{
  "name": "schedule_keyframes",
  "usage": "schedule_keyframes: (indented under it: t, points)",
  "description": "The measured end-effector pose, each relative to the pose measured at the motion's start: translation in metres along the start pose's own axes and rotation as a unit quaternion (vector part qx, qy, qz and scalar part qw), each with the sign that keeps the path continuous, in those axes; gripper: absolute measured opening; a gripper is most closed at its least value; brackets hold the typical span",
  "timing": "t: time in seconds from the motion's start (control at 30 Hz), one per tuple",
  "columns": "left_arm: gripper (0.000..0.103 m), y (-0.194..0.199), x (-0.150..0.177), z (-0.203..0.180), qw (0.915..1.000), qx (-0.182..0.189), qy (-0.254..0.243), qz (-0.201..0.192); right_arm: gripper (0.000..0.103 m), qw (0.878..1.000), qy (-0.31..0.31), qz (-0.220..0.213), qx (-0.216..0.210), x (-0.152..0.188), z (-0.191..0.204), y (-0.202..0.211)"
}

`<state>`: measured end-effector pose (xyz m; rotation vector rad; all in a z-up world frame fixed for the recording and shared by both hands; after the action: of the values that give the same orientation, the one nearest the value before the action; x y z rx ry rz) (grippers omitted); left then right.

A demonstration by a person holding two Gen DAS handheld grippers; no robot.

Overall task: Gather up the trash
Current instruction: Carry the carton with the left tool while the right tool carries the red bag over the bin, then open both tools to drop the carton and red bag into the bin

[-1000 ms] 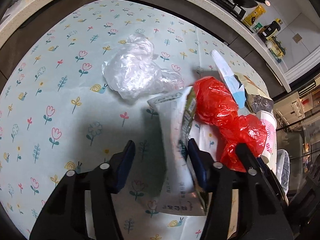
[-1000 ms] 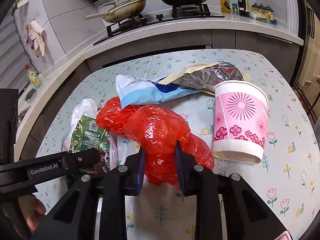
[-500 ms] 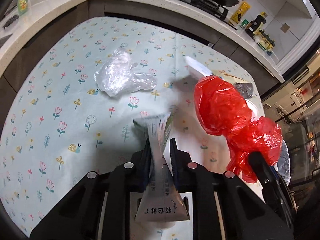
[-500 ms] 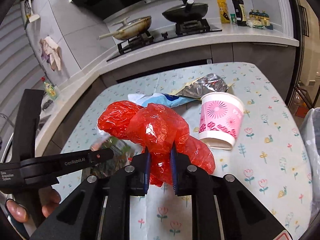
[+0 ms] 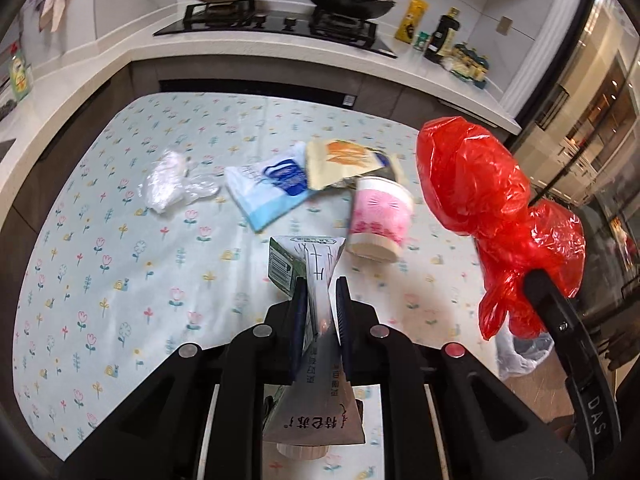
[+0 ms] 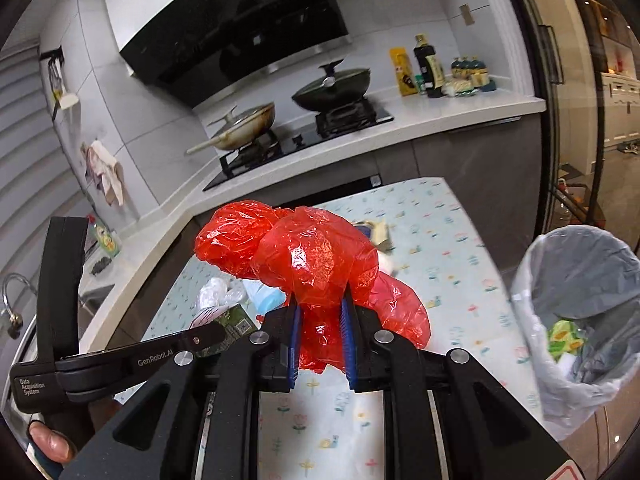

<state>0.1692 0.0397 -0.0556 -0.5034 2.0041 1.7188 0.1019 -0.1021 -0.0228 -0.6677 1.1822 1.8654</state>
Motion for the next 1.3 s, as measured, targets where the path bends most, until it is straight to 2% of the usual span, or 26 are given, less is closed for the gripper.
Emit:
schedule_keyframes:
  t: [0.33,0.73,1.07,1.3]
  points:
    - [0.014,0.025,0.013,-0.084,0.9978,0.033,-0.056,-0.016,0.016,0.998,-0.033,-0.039,0.047,-0.010,-0.066,0.064]
    - [0.012,0.027,0.028,-0.188,0.9882,0.076,-0.132,-0.017,0.016,0.985,-0.101,-0.061,0.123,0.003,-0.152,0.117]
    - [0.010,0.007,0.040,-0.256,0.9774,0.105,-0.183,-0.003,0.016,0.973,-0.147,-0.058,0.171,0.019,-0.213,0.129]
    - [0.010,-0.011,0.035,-0.293,0.9708,0.125,-0.204,0.011,0.016,0.966,-0.163,-0.044,0.195,0.025,-0.237,0.120]
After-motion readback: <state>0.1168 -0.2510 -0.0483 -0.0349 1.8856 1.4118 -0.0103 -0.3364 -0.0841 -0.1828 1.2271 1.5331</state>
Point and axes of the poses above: each gripper's, at about its wrist camera, not at the fingertips, and y roughly against the way its jaws point, z to its left, x to its underside, the point moved 4 cm from there along -y, roughly the way its jaws point, and after that the axes turned 7 degrees about -x, right-handed, at the moved point
